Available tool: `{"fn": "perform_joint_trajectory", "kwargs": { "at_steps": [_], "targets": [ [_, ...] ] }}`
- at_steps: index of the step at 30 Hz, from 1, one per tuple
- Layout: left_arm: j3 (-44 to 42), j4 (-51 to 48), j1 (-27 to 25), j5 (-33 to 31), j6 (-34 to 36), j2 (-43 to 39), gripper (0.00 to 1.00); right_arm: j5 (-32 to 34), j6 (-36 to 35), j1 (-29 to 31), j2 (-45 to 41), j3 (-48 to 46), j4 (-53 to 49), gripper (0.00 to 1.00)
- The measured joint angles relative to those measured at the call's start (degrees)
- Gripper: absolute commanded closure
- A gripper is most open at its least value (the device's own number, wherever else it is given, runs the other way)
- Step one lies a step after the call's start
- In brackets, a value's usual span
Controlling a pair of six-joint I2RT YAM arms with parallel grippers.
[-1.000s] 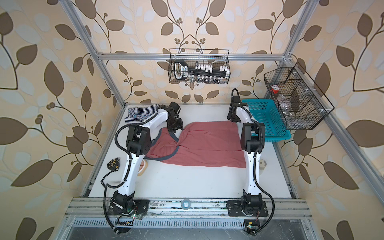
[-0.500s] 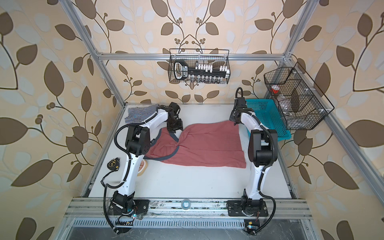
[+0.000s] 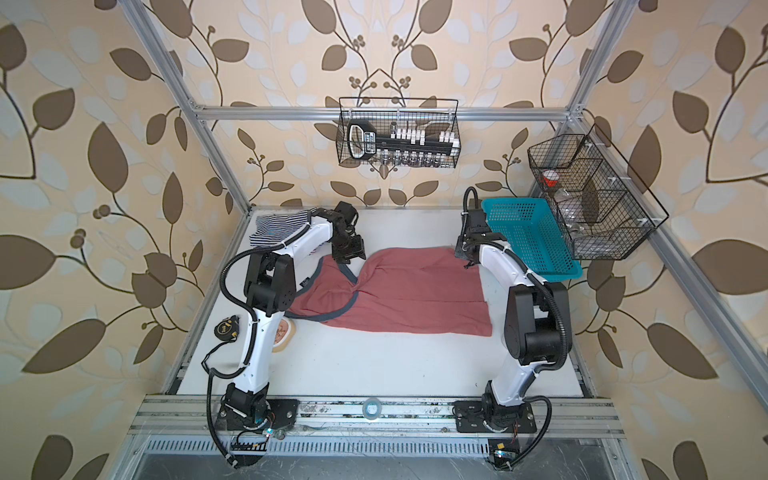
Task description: Fold and stack the tank tops
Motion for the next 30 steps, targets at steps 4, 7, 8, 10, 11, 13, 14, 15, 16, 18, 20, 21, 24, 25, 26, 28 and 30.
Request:
{"fn": "perform_joint_trajectory", "kwargs": {
  "at_steps": [4,7,8,10,11,13,14,15,16,18,20,21,24,25,26,28,30],
  "targets": [
    [-1.6,0.2,0.0,0.3,0.0,-0.9,0.41,1.2,-0.2,0.5,-1.8,-3.2,-1.2,1.00],
    [-2.4,0.5,0.0,0.4,0.0,-1.2,0.41,1.8,-0.2,1.2,-2.6,-5.5,-2.8,1.00],
    [-2.6,0.7,0.0,0.4,-0.1,-1.2,0.41,2.0,-0.2,1.4,-2.7,-6.1,-3.2,0.99],
    [-3.1,0.9,0.0,0.4,-0.1,-1.4,0.41,2.6,-0.1,2.0,-2.9,-7.2,-4.1,0.99],
    [-3.3,0.9,0.0,0.4,-0.1,-1.4,0.41,2.9,-0.1,2.2,-2.9,-7.6,-4.7,0.99],
    [-3.8,1.1,0.0,0.4,-0.1,-1.6,0.41,3.6,0.2,2.6,-2.9,-8.4,-5.6,1.00],
    [-4.1,1.2,0.0,0.4,-0.2,-1.8,0.41,3.9,0.3,2.8,-2.9,-8.6,-6.0,1.00],
    [-4.2,1.2,0.0,0.4,-0.2,-1.9,0.41,4.2,0.5,2.9,-2.9,-8.7,-6.5,1.00],
    [-4.3,1.3,0.0,0.4,-0.3,-2.1,0.41,4.6,0.9,3.0,-2.9,-8.7,-7.0,1.00],
    [-4.5,1.3,0.0,0.4,-0.3,-2.6,0.41,5.3,1.5,3.0,-2.9,-8.7,-7.8,1.00],
    [-4.9,1.4,0.0,0.4,-0.4,-3.1,0.41,6.2,2.3,3.1,-2.9,-8.7,-8.7,1.00],
    [-5.1,1.5,0.0,0.3,-0.4,-3.3,0.41,6.6,2.6,3.2,-2.9,-8.7,-9.1,1.00],
    [-5.4,1.6,0.0,0.3,-0.5,-3.9,0.41,8.2,3.8,3.8,-3.1,-8.7,-10.2,1.00],
    [-5.4,1.6,0.0,0.3,-0.5,-4.1,0.41,8.7,4.1,4.0,-3.3,-8.7,-10.5,0.99],
    [-5.4,1.7,0.0,0.3,-0.5,-4.2,0.41,9.2,4.4,4.2,-3.6,-8.7,-10.8,0.97],
    [-5.5,1.7,-0.1,0.2,-0.5,-4.4,0.41,10.2,5.5,4.4,-4.1,-8.7,-11.6,0.89],
    [-5.6,1.7,-0.1,0.2,-0.5,-4.6,0.41,11.6,6.9,4.4,-4.3,-8.7,-12.5,0.85]
  ]
}}
